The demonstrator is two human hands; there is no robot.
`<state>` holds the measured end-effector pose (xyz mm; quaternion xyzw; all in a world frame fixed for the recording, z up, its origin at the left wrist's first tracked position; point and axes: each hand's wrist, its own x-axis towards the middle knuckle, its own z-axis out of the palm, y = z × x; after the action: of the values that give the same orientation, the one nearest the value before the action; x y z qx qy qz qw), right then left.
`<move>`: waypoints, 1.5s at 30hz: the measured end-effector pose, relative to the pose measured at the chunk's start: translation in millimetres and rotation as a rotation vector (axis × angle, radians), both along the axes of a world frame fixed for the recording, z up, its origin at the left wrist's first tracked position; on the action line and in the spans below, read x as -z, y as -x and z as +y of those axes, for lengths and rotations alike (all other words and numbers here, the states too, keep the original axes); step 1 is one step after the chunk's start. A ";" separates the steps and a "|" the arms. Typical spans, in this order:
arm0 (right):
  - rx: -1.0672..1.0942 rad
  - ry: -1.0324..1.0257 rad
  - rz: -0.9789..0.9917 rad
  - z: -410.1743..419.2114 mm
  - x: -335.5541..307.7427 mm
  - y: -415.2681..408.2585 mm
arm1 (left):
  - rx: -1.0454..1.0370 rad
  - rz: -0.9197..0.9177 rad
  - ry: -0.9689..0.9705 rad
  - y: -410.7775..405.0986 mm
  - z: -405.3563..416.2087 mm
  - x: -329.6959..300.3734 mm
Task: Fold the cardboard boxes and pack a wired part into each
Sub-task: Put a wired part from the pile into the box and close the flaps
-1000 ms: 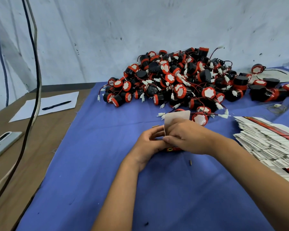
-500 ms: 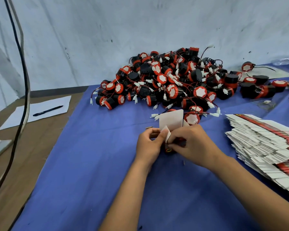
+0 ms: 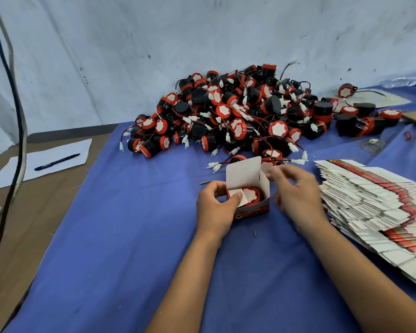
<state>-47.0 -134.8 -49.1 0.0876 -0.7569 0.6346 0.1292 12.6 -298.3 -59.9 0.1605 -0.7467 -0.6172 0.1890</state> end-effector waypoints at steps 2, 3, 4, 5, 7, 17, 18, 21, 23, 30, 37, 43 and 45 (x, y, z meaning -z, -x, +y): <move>-0.244 0.001 -0.163 -6.6 8.9 2.0 | 0.039 0.039 -0.043 -2.6 -0.5 -1.2; -0.316 -0.017 -0.189 -8.3 12.4 2.5 | 0.047 0.053 -0.068 -4.3 -2.3 -1.4; -0.368 -0.026 -0.189 -10.1 14.4 2.8 | 0.045 0.070 -0.086 -5.6 -4.6 -1.4; -0.401 -0.020 -0.168 -11.8 15.0 3.5 | 0.035 0.087 -0.096 -6.9 -7.1 -1.2; -0.423 0.000 -0.079 -14.9 13.4 2.1 | 0.014 0.117 -0.102 -7.7 -9.6 -1.1; -0.690 -0.157 -0.028 3.6 5.8 -8.8 | 0.028 0.111 -0.067 -16.4 -13.7 -2.9; -0.652 -0.219 0.027 3.2 5.9 -10.5 | 0.075 0.104 -0.091 -17.6 -16.0 -3.4; -0.543 -0.386 0.230 -1.9 8.9 -12.3 | 0.237 0.102 -0.109 -26.5 -28.0 -4.5; -0.534 -0.401 0.305 -4.4 7.5 -11.6 | 0.325 0.103 0.040 -31.6 -38.4 -2.4; -0.489 -0.505 0.431 -8.4 7.4 -7.5 | 0.332 0.110 0.226 -24.7 -43.3 -0.4; -0.408 -0.622 0.551 -4.7 8.4 -9.3 | 0.355 0.073 0.181 -30.2 -45.0 -1.6; -0.351 -0.519 0.459 -17.7 0.5 -23.2 | 0.350 0.092 0.157 -30.5 -42.2 -3.5; -0.413 -0.496 0.367 -20.7 1.9 -25.9 | 0.348 0.106 0.154 -30.3 -42.4 -4.0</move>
<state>-21.1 -155.5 -50.9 0.3796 -0.8182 0.4183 0.1068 42.9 -340.8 -55.9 -0.0187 -0.7972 -0.5893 0.1300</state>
